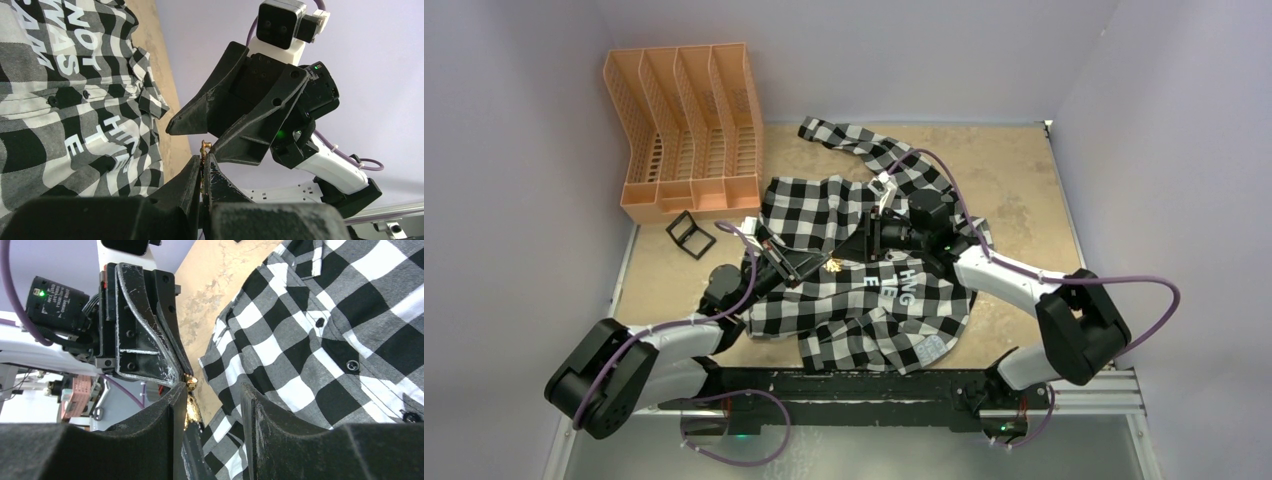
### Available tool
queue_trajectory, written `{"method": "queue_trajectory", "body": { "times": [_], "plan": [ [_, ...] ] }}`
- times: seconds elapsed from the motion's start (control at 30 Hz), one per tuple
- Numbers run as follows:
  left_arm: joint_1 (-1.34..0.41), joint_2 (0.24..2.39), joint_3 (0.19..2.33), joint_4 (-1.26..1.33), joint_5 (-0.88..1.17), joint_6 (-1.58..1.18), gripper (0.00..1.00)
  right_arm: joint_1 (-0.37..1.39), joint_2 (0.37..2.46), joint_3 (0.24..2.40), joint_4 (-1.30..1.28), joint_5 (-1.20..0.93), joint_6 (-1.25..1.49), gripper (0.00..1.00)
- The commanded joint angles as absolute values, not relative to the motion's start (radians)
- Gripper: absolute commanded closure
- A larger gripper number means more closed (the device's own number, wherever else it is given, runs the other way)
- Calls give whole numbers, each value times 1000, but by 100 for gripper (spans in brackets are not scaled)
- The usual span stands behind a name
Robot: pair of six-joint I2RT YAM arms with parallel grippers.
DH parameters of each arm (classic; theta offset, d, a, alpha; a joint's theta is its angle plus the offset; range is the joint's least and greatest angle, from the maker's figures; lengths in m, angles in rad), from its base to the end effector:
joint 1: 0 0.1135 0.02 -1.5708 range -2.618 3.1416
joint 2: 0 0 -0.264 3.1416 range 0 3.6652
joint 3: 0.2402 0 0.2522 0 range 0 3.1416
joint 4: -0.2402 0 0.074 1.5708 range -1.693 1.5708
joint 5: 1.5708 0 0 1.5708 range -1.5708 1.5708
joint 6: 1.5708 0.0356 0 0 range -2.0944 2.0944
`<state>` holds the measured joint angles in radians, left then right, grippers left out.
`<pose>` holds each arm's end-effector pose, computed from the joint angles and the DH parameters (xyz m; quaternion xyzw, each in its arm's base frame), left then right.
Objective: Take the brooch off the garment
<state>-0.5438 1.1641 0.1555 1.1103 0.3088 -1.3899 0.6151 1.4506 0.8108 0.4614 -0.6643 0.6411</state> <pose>0.1692 -0.1149 0.1916 -0.1678 0.6507 -0.6621 0.3316 0.2496 0.2032 0.2594 -0.1997 0.7280 0.5587 0.3435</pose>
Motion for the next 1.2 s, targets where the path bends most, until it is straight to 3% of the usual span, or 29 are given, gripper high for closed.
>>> {"method": "queue_trajectory", "body": {
  "times": [0.0, 0.63, 1.17],
  "plan": [
    [-558, 1122, 202, 1164, 327, -1363, 100, 617, 1428, 853, 393, -570, 582, 55],
    [-572, 1041, 205, 1028, 288, -1294, 100, 617, 1352, 844, 365, -507, 547, 56],
    [-572, 1015, 195, 972, 245, -1269, 100, 613, 1216, 709, 490, -519, 583, 43]
  ]
}}
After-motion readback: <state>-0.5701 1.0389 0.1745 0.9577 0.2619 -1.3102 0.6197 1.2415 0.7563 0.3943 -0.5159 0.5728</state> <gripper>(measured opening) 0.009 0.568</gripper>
